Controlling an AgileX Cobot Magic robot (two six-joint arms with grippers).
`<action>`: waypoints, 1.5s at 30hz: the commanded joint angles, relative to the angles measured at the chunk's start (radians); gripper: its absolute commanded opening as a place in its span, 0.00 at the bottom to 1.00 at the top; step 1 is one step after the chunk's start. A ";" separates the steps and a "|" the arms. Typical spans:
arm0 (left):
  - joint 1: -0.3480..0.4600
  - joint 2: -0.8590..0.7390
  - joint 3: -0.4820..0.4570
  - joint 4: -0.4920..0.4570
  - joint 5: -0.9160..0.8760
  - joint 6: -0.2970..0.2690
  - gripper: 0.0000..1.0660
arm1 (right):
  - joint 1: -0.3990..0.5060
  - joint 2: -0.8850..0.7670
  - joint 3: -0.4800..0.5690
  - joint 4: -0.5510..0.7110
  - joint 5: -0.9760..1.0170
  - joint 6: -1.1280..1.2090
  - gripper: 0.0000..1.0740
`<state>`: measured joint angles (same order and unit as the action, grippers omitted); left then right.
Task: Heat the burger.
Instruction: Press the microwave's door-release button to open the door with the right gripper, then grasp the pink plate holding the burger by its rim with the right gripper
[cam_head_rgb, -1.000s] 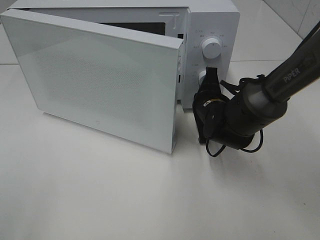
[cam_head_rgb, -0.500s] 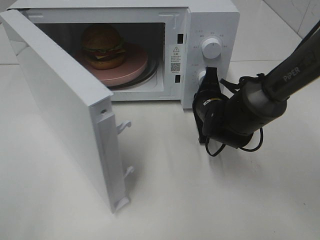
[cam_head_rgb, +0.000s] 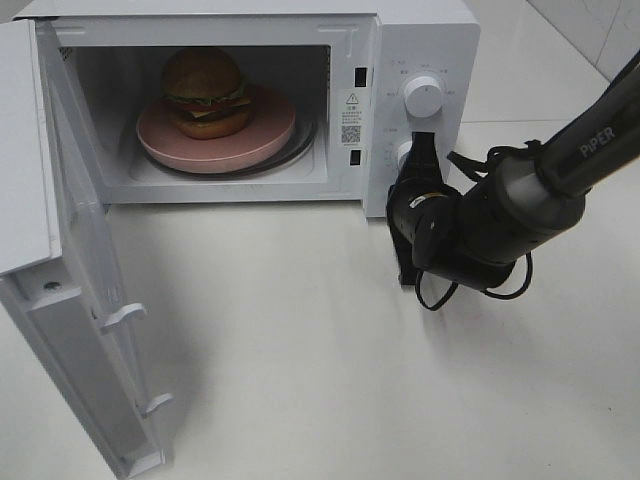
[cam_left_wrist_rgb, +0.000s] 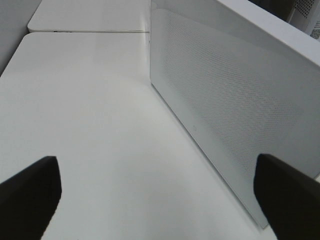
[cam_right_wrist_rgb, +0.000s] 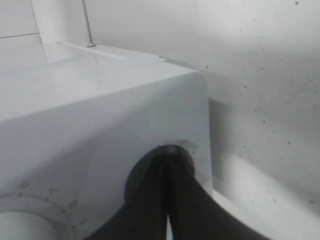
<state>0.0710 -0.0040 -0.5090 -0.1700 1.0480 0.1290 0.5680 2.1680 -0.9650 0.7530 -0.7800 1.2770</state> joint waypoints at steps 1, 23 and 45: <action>-0.002 -0.019 0.004 -0.004 -0.009 0.000 0.96 | 0.008 -0.046 -0.006 -0.097 -0.019 0.012 0.00; -0.002 -0.019 0.004 -0.004 -0.009 0.000 0.96 | 0.015 -0.340 0.199 -0.262 0.321 -0.264 0.00; -0.002 -0.019 0.004 -0.004 -0.009 0.000 0.96 | 0.015 -0.533 0.197 -0.309 0.968 -0.994 0.04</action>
<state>0.0710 -0.0040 -0.5090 -0.1700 1.0480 0.1290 0.5810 1.6490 -0.7680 0.4520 0.1680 0.3230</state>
